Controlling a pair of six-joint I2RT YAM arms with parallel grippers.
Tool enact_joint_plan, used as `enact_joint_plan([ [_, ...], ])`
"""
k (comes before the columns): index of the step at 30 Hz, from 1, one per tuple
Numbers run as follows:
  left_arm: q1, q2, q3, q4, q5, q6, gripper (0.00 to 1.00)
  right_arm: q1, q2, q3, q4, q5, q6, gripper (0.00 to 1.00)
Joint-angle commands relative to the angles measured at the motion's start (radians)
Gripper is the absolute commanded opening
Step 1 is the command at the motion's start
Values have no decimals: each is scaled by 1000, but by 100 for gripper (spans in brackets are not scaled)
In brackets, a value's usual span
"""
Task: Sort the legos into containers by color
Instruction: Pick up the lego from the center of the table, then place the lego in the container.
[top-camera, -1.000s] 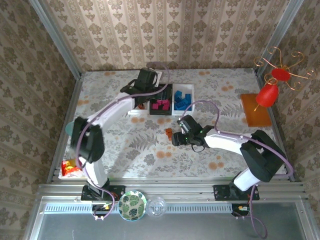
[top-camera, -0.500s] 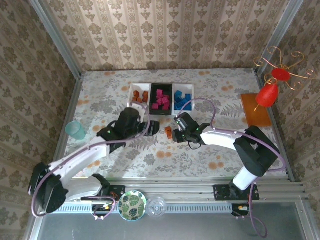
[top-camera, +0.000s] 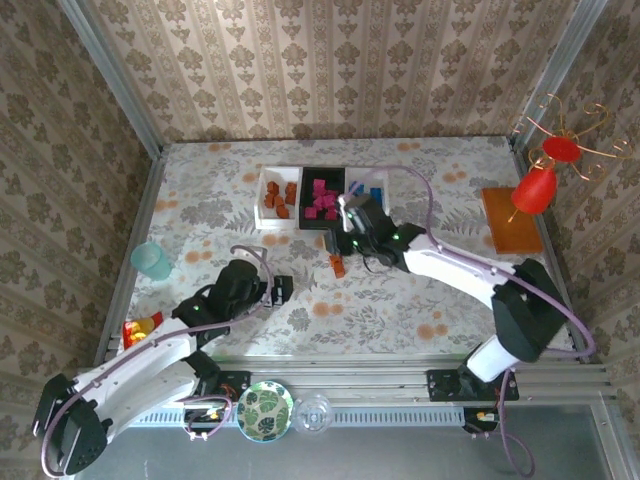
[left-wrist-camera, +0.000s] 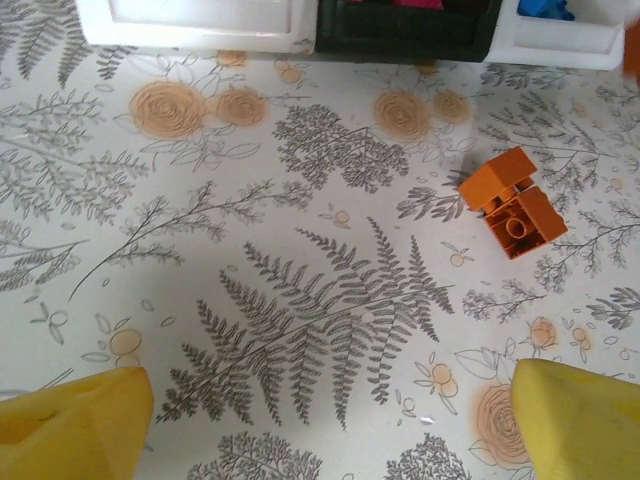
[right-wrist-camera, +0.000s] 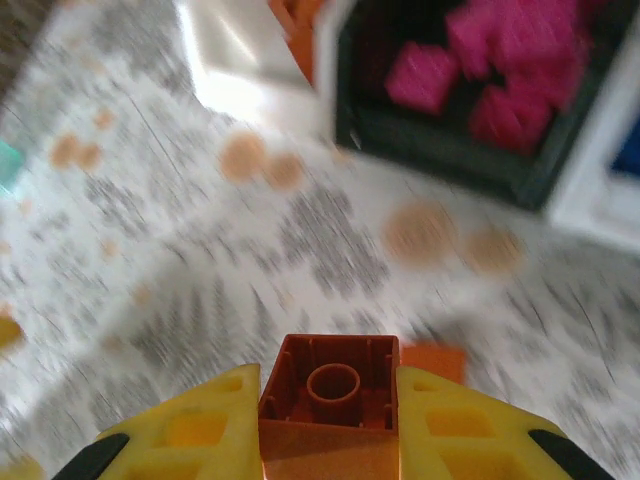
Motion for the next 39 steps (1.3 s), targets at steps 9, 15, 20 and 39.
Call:
enact_joint_plan([
  [9,-5,-81,-38,-79,5,-61,93,-5,512,645,-41,-43,38,23],
  [15,-4,-112,-46,-106,9,-60,93,-26,737,939,-142,-48,87,35],
  [20,-4,-120,-41,-115,12,-54,93,-31,759,1039,-193,-58,77,59],
  [39,-81,225,111,82,122,30,87,-2,-105,-143,80,168,68,66],
])
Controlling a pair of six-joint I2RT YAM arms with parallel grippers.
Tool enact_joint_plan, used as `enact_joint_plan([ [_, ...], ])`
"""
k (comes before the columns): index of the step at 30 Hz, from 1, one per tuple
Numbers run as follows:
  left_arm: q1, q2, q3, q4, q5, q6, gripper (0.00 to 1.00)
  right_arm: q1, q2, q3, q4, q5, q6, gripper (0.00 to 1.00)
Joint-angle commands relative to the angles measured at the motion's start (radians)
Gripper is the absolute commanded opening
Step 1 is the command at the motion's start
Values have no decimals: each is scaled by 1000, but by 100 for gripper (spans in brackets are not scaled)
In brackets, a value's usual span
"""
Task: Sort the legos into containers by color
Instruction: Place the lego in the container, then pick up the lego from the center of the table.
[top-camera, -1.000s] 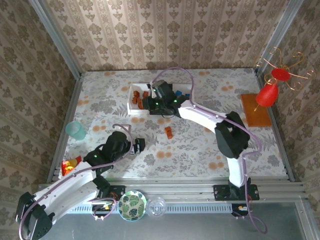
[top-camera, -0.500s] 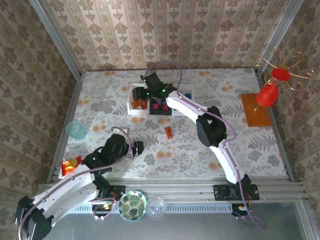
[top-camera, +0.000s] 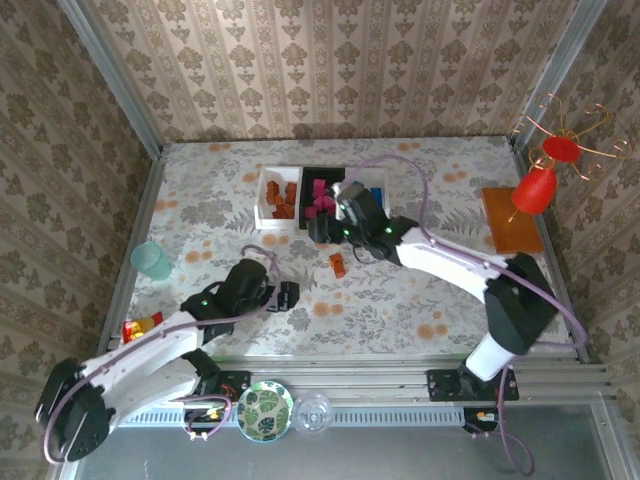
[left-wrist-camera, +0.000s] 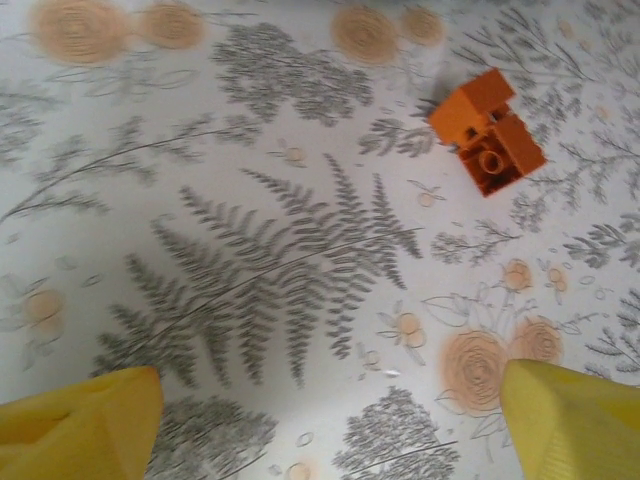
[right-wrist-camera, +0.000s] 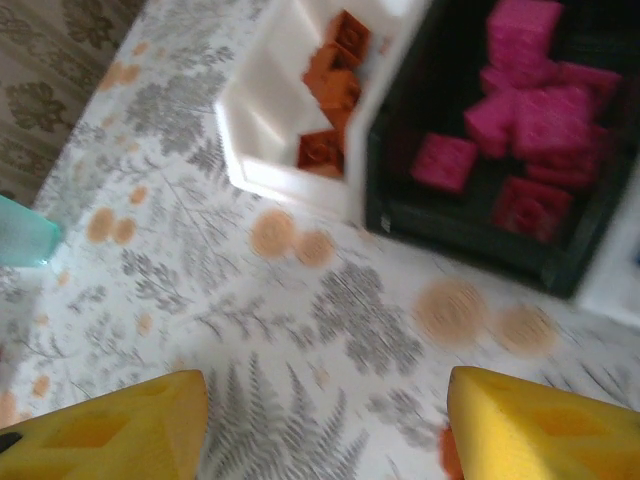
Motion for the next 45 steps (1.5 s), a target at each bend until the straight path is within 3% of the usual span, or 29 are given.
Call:
enact_joint_plan([
  [1,-43,128,90,99,45,55,85,-8,-106,-142,15,116,14,66],
  [8,-119,481,294,164,79,107,76,-61,-385,-399,-23,180,57,67],
  [16,-159,704,425,197,25,76,65,-103,-639,-515,-119,199,69,68],
  [22,-161,821,485,197,-57,75,62,-109,-705,-527,-148,200,63,68],
  [26,-160,862,513,214,-79,90,54,-109,-716,-535,-145,198,60,68],
  [32,-156,861,500,209,-88,87,34,-110,-732,-550,-139,195,60,68],
  [38,-162,745,385,223,-81,48,22,-109,-731,-551,-125,193,57,68],
  [45,-149,503,267,182,-57,-5,19,-110,-693,-553,-86,173,66,68],
])
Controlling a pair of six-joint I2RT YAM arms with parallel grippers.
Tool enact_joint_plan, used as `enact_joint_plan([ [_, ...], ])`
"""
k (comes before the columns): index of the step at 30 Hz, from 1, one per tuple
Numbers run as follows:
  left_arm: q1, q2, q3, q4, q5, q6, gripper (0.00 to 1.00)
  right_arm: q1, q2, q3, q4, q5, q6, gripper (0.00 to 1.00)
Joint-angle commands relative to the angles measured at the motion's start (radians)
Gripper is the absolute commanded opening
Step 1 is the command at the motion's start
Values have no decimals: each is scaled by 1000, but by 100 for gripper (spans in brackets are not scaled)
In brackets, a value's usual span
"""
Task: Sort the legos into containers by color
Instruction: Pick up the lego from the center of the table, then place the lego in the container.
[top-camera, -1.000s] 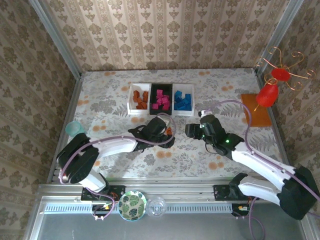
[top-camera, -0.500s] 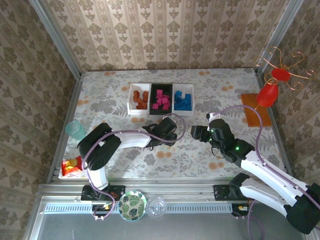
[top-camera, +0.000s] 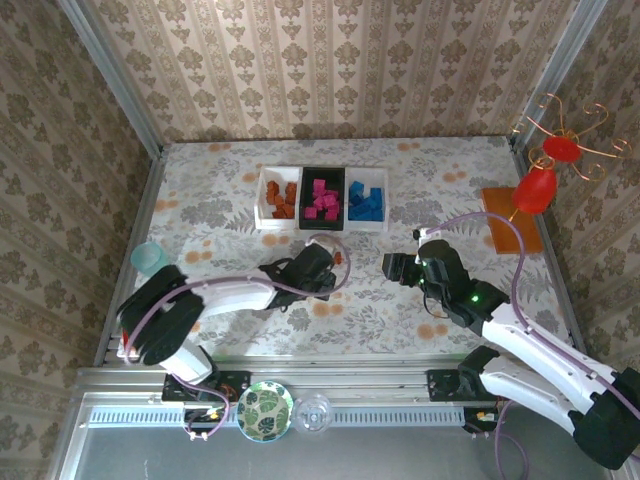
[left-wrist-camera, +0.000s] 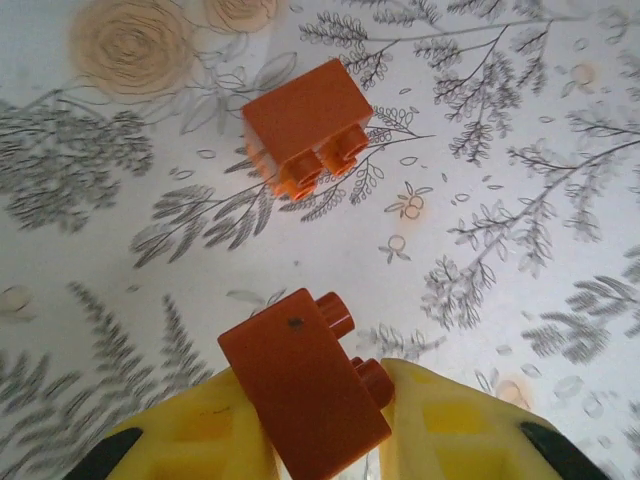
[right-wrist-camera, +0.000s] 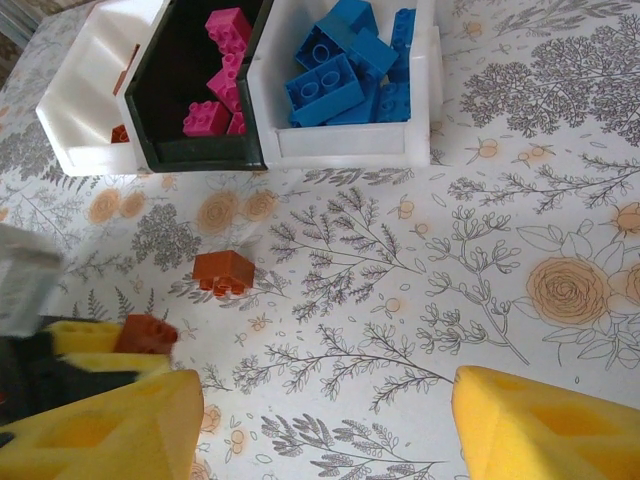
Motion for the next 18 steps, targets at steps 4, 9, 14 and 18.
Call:
enact_joint_plan([
  [4,149,-197,30,-130,11,14,19,-4,44,-17,58,-10,20,68],
  [9,403,-137,186,-162,90,80,20,-4,74,-21,78,-19,27,68],
  [14,497,102,443,-211,115,139,19,-4,76,-26,75,-21,30,68],
  [18,547,262,617,-262,101,157,19,-4,65,-27,65,-22,32,68],
])
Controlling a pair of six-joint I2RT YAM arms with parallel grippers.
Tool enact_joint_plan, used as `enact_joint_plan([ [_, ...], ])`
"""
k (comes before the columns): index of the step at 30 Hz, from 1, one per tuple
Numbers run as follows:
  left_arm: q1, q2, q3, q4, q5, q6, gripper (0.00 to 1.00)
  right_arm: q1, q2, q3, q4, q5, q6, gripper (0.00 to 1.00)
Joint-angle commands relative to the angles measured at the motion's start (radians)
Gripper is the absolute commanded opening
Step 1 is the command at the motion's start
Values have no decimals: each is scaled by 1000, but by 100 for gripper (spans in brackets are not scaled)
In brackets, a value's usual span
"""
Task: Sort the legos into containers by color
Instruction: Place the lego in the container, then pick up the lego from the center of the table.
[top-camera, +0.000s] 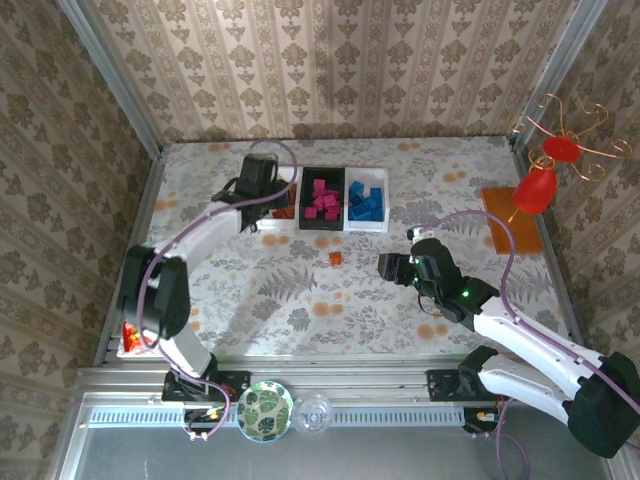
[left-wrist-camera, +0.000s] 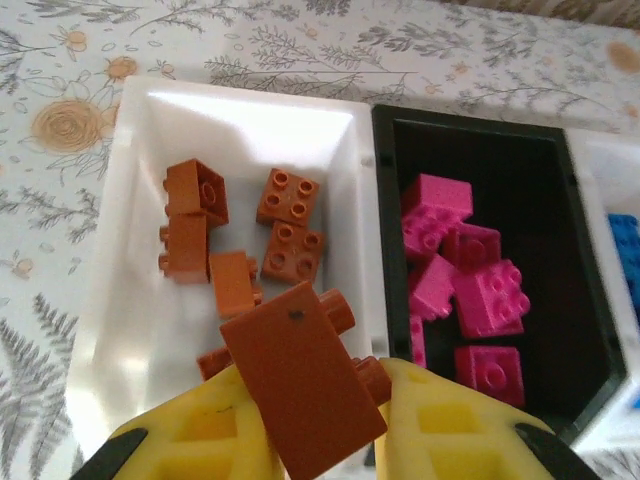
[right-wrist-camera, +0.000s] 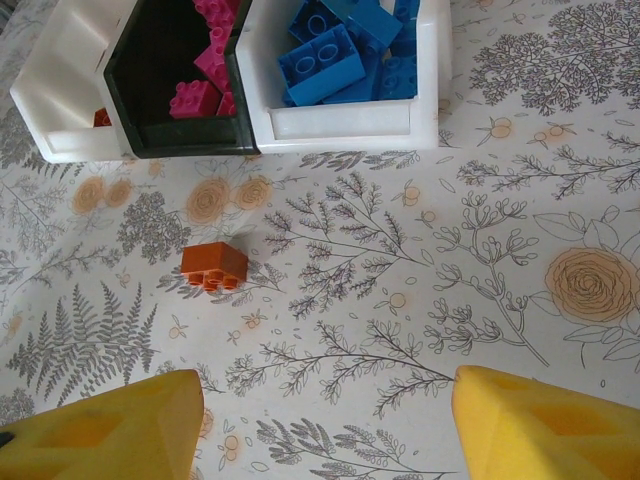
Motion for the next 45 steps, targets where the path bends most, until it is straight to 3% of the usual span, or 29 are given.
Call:
enact_joint_plan([
  [1,27,99,108,-93,10,50,20,-4,-15,-16,4,-10,17,68],
  [5,44,202,209,-124,13,50,28,-4,-15,-4,-13,-14,9,69],
  [8,46,222,236,-137,31,48,46,-4,-6,9,-23,-30,-3,69],
  [16,3,-25,15,-22,74,33,72,-4,5,16,-18,-35,-7,70],
  [23,-165,-325,-278,31,41,20,78,-4,42,20,5,-54,-1,71],
  [30,-331,-503,-488,46,-14,-40,81,-1,97,15,43,-86,6,71],
  [34,-393,-503,-583,82,-31,-89,83,5,129,12,58,-96,7,71],
  [38,-399,-440,-647,161,-13,-126,84,11,154,8,67,-99,13,71],
  [45,-406,-261,-591,254,38,-98,83,16,178,1,76,-101,14,71],
])
